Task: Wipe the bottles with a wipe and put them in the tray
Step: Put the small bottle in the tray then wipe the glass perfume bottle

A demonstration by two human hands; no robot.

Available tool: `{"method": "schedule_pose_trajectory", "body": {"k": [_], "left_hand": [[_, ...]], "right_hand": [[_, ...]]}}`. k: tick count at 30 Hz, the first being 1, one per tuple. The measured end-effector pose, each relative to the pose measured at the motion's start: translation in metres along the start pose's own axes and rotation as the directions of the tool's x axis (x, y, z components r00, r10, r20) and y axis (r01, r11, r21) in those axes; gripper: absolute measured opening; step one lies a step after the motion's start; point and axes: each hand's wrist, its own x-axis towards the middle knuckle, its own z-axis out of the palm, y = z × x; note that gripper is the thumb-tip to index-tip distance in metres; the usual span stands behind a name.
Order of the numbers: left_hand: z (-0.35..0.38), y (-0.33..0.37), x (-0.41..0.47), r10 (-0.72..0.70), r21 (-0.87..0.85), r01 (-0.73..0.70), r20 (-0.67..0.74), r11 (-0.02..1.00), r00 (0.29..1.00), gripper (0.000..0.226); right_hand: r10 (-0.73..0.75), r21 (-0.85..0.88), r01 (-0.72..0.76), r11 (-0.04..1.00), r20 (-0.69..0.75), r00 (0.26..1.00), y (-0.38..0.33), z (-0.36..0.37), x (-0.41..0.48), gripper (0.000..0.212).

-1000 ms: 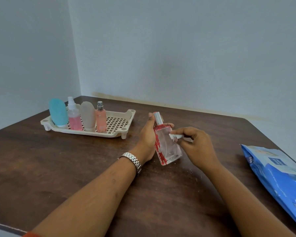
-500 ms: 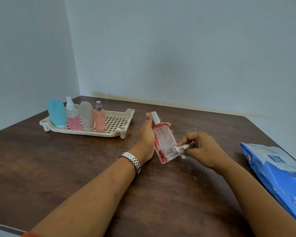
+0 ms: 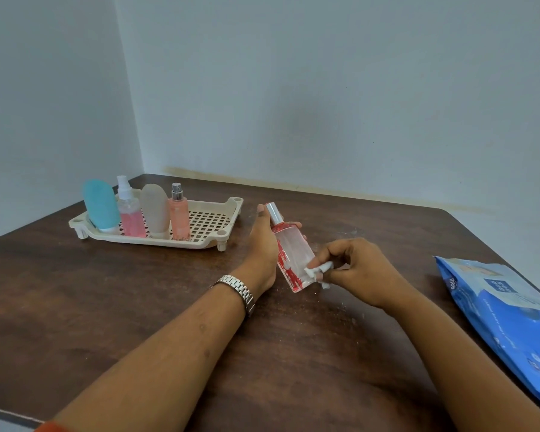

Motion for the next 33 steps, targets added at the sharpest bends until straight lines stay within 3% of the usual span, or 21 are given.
{"method": "schedule_pose_trajectory", "body": {"k": [6, 10, 12, 17, 21, 23, 26, 30, 33], "left_hand": [[0.002, 0.001, -0.003, 0.008, 0.009, -0.007, -0.035, 1.000, 0.999, 0.063], [0.001, 0.001, -0.002, 0.019, -0.016, -0.020, -0.051, 1.000, 0.999, 0.058], [0.002, 0.001, -0.001, 0.013, 0.004, -0.012, -0.049, 1.000, 0.999, 0.060], [0.003, 0.000, 0.005, -0.012, -0.003, 0.012, -0.053, 1.000, 0.999, 0.057], [0.002, -0.001, 0.003, -0.013, -0.027, 0.011, -0.056, 1.000, 0.998, 0.055], [0.003, 0.001, 0.000, -0.010, -0.013, 0.009, -0.070, 1.000, 0.997, 0.048], [0.002, 0.003, -0.001, -0.014, 0.008, 0.014, -0.059, 1.000, 0.998, 0.056], [0.002, 0.004, -0.003, 0.001, 0.042, 0.002, -0.064, 0.999, 0.998, 0.055], [0.004, 0.005, -0.005, 0.022, 0.046, -0.018, -0.080, 0.999, 0.997, 0.051]], "right_hand": [[-0.059, -0.052, 0.050, 0.997, -0.188, 0.980, -0.003, 0.012, 0.004, 0.017], [-0.131, -0.103, 0.126, 0.987, -0.046, 0.990, -0.013, 0.015, 0.003, 0.019], [-0.112, -0.113, 0.107, 0.988, -0.041, 0.993, -0.010, 0.010, 0.005, 0.022], [-0.120, -0.081, 0.103, 0.991, -0.254, 0.960, -0.007, 0.021, 0.009, 0.019], [-0.251, -0.198, 0.220, 0.955, -0.148, 0.957, -0.020, 0.029, 0.006, 0.021], [-0.242, -0.231, 0.224, 0.947, -0.053, 0.969, -0.023, 0.023, 0.000, 0.021], [-0.145, -0.209, 0.151, 0.966, 0.043, 0.989, -0.020, 0.008, -0.002, 0.021], [-0.052, -0.121, 0.043, 0.992, -0.075, 0.996, -0.009, 0.002, 0.003, 0.028], [-0.097, -0.144, 0.083, 0.986, -0.092, 0.991, -0.012, 0.009, 0.001, 0.026]]}}
